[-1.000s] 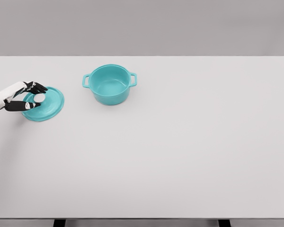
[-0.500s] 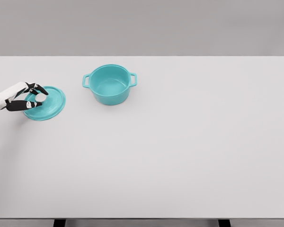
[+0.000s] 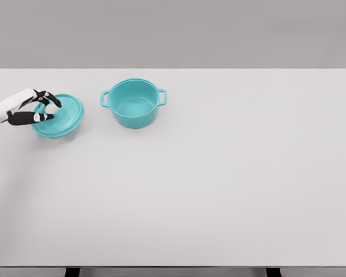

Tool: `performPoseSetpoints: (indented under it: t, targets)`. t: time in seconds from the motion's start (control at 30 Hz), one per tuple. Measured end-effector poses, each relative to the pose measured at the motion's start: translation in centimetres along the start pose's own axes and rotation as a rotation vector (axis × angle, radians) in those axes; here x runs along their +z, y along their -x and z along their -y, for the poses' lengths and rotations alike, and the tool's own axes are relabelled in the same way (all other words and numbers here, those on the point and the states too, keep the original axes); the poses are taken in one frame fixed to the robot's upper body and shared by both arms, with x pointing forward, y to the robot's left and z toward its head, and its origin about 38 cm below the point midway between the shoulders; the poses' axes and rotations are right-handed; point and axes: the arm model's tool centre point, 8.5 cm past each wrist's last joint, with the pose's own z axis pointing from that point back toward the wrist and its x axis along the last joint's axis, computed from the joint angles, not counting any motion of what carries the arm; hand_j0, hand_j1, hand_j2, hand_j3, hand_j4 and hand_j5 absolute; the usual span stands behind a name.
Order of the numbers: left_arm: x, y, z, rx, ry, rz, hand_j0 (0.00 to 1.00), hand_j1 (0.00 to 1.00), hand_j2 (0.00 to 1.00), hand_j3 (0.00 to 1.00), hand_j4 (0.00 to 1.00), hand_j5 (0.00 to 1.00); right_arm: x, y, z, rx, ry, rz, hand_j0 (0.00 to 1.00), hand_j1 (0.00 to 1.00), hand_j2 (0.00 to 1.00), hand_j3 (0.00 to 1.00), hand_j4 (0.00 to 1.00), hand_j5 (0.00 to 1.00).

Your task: Cover the pot with left arm

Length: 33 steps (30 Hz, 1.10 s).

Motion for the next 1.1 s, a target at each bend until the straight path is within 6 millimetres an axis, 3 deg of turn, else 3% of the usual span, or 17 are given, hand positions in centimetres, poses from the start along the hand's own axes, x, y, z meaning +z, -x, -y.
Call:
performPoseSetpoints:
  t: [0.37, 0.93, 1.1]
  targets:
    - [-1.1, -3.2, -2.2, -0.049, -0.02, 0.073, 0.49, 0.49, 0.49, 0.49, 0.49, 0.49, 0.0, 0.0, 0.0, 0.0, 0.0, 0.0, 1.0, 1.0, 1.0, 1.0, 1.0, 1.0]
    - [-2.2, -5.5, -2.4, -0.082, -0.014, 0.128, 0.49, 0.49, 0.49, 0.49, 0.49, 0.49, 0.0, 0.0, 0.0, 0.0, 0.0, 0.0, 1.0, 1.0, 1.0, 1.0, 1.0, 1.0]
    - [-3.3, -6.0, -1.4, -0.099, 0.009, 0.136, 0.49, 0.49, 0.49, 0.49, 0.49, 0.49, 0.0, 0.0, 0.0, 0.0, 0.0, 0.0, 1.0, 1.0, 1.0, 1.0, 1.0, 1.0]
